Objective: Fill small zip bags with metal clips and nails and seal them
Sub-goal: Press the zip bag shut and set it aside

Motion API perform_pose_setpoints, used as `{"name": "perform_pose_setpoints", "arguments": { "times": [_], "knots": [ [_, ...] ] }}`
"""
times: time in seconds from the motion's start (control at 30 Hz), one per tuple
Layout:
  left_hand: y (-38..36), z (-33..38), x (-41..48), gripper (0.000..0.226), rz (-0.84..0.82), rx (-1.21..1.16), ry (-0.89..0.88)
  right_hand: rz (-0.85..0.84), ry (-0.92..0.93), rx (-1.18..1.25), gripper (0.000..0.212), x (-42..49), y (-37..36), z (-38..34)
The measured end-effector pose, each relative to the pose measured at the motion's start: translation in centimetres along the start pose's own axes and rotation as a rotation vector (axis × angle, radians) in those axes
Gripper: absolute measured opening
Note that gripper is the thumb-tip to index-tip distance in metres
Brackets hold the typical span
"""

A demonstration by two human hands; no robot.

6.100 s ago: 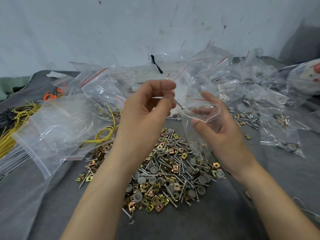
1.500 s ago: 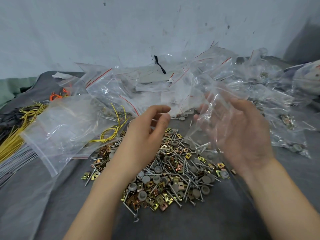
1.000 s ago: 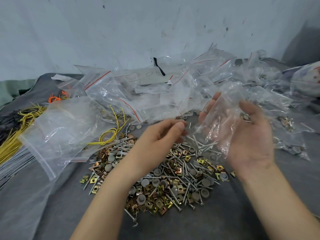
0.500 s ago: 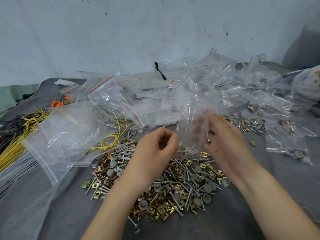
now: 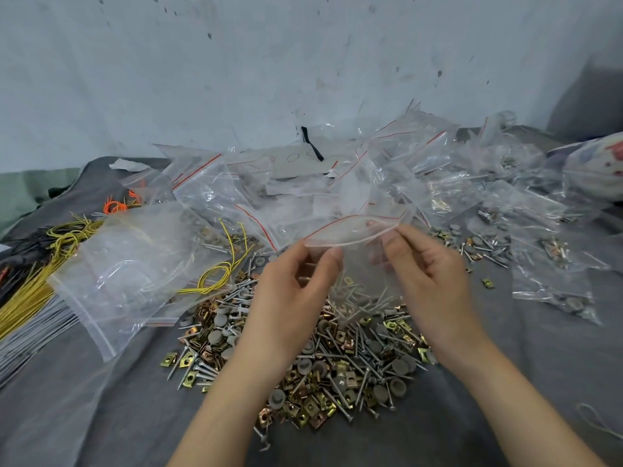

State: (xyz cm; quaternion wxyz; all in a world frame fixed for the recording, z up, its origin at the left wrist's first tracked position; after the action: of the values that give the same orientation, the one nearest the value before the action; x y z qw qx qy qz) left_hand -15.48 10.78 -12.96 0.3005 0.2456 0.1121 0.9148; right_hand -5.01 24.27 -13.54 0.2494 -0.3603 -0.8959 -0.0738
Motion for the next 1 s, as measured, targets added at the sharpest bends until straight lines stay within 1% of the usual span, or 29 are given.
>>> {"name": "perform_pose_setpoints", "arguments": {
  "times": [0.07, 0.17, 0.3, 0.4, 0.53, 0.7, 0.87, 1.0],
  "knots": [
    [-0.3, 0.6, 0.1, 0.012, 0.011, -0.054, -0.002, 0.037, 0.008, 0.046, 0.021, 0.0, 0.4, -0.4],
    [-0.5, 1.1, 0.2, 0.014, 0.020, -0.091, -0.006, 0.080, 0.027, 0.026, 0.020, -0.1, 1.0, -0.8],
    [-0.7, 1.5, 0.1, 0.016, 0.023, -0.069, -0.029, 0.134, 0.052, -0.022, 0.022, -0.1, 1.8, -1.2],
    [-0.8, 1.8, -0.3, 0.014, 0.002, -0.048, -0.031, 0.149, 0.031, 0.042, 0.020, -0.1, 2.3, -1.3],
    [-1.0, 1.8, -0.5, 0.014, -0.006, -0.027, -0.029, 0.127, 0.024, 0.079, 0.019, -0.3, 2.4, -1.3],
    [-0.9, 1.9, -0.7, 0.015, -0.001, -0.037, -0.031, 0.023, -0.011, 0.108, 0.015, -0.4, 1.5, -1.0],
    [0.2, 1.5, -0.3, 0.015, 0.063, -0.125, 0.003, 0.051, -0.056, 0.208, 0.016, -0.3, 1.7, -0.4],
    [0.4, 1.0, -0.1, 0.013, 0.078, -0.200, 0.052, 0.039, -0.062, 0.225, 0.017, -0.3, 1.4, 0.0]
  ]
}}
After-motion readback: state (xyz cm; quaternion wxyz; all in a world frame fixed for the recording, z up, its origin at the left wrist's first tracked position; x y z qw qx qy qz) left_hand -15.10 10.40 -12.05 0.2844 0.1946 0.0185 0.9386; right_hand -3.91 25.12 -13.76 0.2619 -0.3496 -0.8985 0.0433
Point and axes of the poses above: each hand's wrist, its own x-axis towards the middle knuckle, its own y-axis out of the back of the hand, z = x × y, the point moved 6 cm from there along x, towards the middle knuckle, and after that the axes turned 8 degrees about x, right-handed, at the moved point
